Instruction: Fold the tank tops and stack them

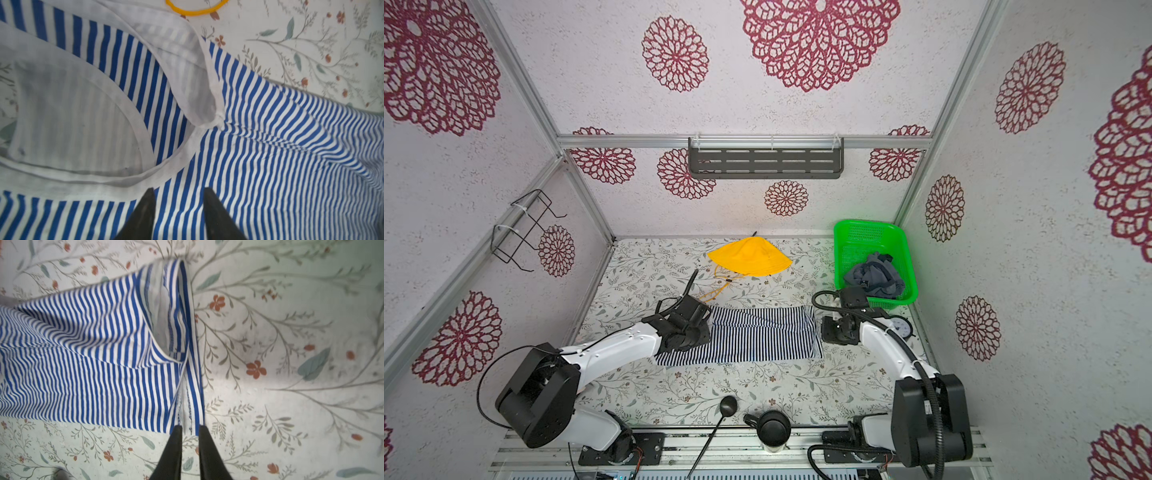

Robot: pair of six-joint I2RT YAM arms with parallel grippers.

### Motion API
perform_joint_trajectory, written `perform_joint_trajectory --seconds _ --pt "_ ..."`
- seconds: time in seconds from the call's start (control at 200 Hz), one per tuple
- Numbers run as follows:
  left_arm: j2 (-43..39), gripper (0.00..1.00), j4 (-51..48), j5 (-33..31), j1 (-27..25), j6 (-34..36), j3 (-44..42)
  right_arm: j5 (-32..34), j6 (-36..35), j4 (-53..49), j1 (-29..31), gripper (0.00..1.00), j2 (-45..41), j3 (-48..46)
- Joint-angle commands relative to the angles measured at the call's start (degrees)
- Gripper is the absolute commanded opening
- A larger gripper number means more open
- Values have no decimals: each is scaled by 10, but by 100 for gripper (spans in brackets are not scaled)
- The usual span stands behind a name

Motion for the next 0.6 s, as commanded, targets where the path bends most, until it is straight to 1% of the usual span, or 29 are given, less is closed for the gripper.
perform_joint_trajectory --seconds 0.0,0.05,0.115,0.175,0.215,0.275,0.37,0.415,0.505,0.596 --pt "2 55 9 5 -4 -1 9 20 33 -26 35 23 -12 -5" --pt "4 57 5 2 -4 1 11 40 42 -20 53 30 -8 -5" --pt "7 56 7 -2 -4 2 11 58 52 -6 69 35 -1 -7" --pt "12 50 9 -2 -4 4 12 76 60 9 80 35 11 -7" --pt "16 48 10 -2 -4 5 12 87 66 19 87 35 18 -8" --pt "24 42 13 -4 -5 6 11 99 70 32 94 36 32 -10" --pt "33 41 17 -9 -4 8 11 104 76 54 104 36 47 -10" --pt "36 44 18 -12 -4 11 13 107 79 62 107 35 53 -9" --pt "46 57 20 -17 -4 17 18 109 84 73 112 36 64 -8" --pt "60 64 20 -18 -4 25 25 113 85 77 116 36 73 -8"
